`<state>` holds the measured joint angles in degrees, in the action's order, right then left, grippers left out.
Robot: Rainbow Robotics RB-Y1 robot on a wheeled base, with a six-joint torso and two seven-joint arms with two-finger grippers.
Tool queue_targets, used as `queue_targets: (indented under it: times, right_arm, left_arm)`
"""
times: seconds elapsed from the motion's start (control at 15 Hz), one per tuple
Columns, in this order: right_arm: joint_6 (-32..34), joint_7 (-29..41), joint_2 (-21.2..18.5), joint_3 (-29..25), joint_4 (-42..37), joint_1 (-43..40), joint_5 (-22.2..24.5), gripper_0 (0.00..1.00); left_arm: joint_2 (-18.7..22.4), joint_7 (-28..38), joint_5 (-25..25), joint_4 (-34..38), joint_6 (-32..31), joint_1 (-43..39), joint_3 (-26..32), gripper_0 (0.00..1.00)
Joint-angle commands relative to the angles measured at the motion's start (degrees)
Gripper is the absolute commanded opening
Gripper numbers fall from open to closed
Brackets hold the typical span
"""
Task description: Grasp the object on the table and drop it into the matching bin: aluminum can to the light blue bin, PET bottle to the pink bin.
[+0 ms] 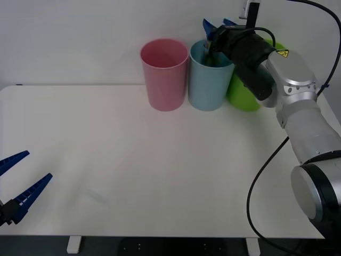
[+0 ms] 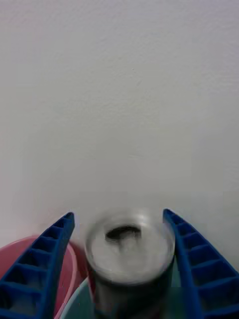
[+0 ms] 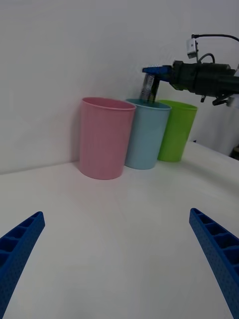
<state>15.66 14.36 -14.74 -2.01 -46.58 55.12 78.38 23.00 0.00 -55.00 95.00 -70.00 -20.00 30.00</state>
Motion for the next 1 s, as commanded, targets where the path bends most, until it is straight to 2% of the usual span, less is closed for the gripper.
queue_targets:
  times: [0.07, 0.33, 0.53, 0.8, 1.0]
  right_arm:
    - [-0.01, -0.65, -0.03, -0.10, 0.00, -0.01, -0.07, 1.00]
    - [0.25, -1.00, -0.38, -0.10, -1.15, -0.98, -1.92, 1.00]
    - [0.43, -0.39, -1.34, -0.10, -9.23, -6.52, -2.09, 1.00]
    - [0.69, 0.14, -4.42, 3.15, -19.16, -14.16, -4.29, 1.00]
    - [1.66, 0.32, -6.27, 3.59, -25.41, -19.52, -4.38, 1.00]
  left_arm:
    - [0.00, 0.00, 0.00, 0.00, 0.00, 0.00, 0.00, 1.00]
    - [0.00, 0.00, 0.00, 0.00, 0.00, 0.00, 0.00, 1.00]
    - [0.00, 0.00, 0.00, 0.00, 0.00, 0.00, 0.00, 1.00]
    - [0.00, 0.00, 0.00, 0.00, 0.00, 0.00, 0.00, 1.00]
    - [0.00, 0.00, 0.00, 0.00, 0.00, 0.00, 0.00, 1.00]
